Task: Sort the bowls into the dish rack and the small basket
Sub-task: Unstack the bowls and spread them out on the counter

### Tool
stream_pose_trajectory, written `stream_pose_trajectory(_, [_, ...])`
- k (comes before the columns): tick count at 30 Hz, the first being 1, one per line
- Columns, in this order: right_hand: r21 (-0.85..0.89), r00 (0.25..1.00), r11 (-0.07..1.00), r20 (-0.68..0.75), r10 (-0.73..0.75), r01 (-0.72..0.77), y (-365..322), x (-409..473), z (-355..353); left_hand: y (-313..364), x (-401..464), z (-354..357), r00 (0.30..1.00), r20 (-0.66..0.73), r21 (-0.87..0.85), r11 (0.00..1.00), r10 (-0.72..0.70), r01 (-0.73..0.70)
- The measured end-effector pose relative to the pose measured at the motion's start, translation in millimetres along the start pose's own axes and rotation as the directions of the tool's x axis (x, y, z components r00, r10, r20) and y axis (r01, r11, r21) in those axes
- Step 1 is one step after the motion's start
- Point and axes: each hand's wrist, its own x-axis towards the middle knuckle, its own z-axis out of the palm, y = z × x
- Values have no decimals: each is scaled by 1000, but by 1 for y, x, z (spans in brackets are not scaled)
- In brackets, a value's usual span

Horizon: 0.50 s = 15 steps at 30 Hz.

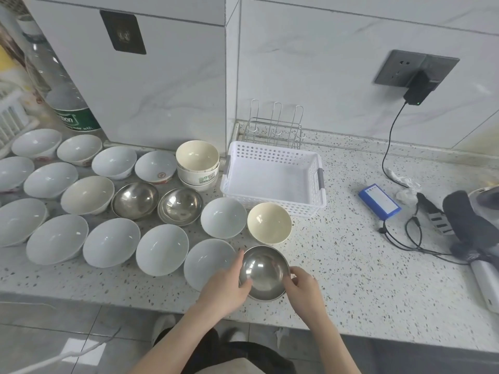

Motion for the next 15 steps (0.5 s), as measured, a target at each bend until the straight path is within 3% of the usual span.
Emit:
stream_pose_trajectory(10, [-51,996,997,75,53,-50,-7,1,-9,1,11,2,994,94,-19,998,-61,63])
stream_pose_trajectory(13, [-177,987,976,73,141,-126,-13,3,-16,-2,12,-1,994,84,-95,993,-63,71])
stream_pose_trajectory(15, [-307,983,936,-7,181,-174,-20,8,-22,-5,14,-10,999,31,-171,984,-37,42])
